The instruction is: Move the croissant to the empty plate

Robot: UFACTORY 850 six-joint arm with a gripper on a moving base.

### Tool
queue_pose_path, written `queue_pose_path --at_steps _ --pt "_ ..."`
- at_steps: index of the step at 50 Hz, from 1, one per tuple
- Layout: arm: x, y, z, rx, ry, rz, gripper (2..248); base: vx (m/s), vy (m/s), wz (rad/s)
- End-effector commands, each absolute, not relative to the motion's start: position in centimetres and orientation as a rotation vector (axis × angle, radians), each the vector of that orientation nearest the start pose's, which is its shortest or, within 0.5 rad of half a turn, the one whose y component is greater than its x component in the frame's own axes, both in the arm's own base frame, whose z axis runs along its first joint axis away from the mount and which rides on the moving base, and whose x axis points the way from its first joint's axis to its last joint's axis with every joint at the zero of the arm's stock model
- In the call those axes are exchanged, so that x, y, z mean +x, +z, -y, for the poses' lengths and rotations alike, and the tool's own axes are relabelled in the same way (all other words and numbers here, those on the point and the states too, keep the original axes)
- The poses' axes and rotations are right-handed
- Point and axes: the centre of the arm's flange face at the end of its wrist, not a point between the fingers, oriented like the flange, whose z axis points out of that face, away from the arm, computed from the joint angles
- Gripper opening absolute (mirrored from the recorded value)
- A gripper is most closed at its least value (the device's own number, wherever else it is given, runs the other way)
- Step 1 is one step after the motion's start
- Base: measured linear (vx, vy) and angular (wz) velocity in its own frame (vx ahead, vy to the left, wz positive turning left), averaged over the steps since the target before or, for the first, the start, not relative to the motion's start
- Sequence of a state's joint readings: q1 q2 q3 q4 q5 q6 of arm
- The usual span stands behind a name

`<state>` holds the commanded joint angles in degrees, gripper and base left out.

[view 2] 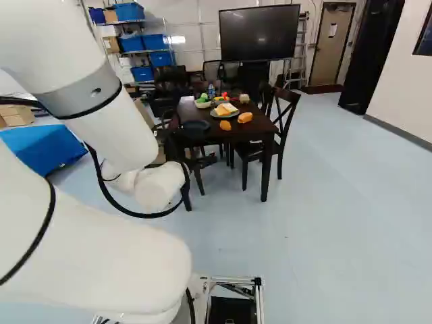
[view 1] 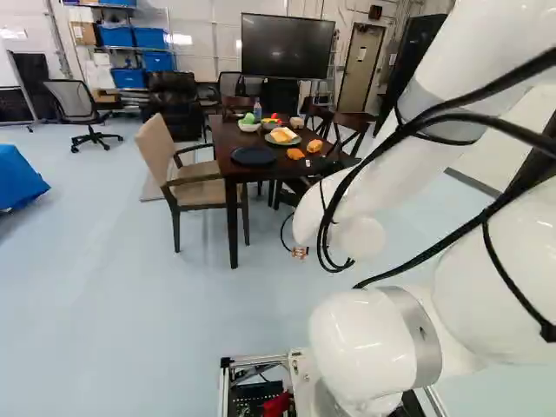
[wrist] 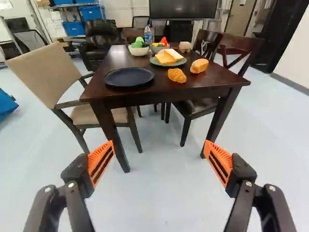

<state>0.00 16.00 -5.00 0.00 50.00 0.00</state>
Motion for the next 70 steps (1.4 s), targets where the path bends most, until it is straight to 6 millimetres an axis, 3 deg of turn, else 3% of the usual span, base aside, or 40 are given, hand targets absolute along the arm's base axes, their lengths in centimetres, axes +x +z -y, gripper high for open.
queue_pose_path --at_steps 70 --pt "27.03 36.56 0.00 -2.558 -1.824 0.000 247 0.203 -0.030 -0.014"
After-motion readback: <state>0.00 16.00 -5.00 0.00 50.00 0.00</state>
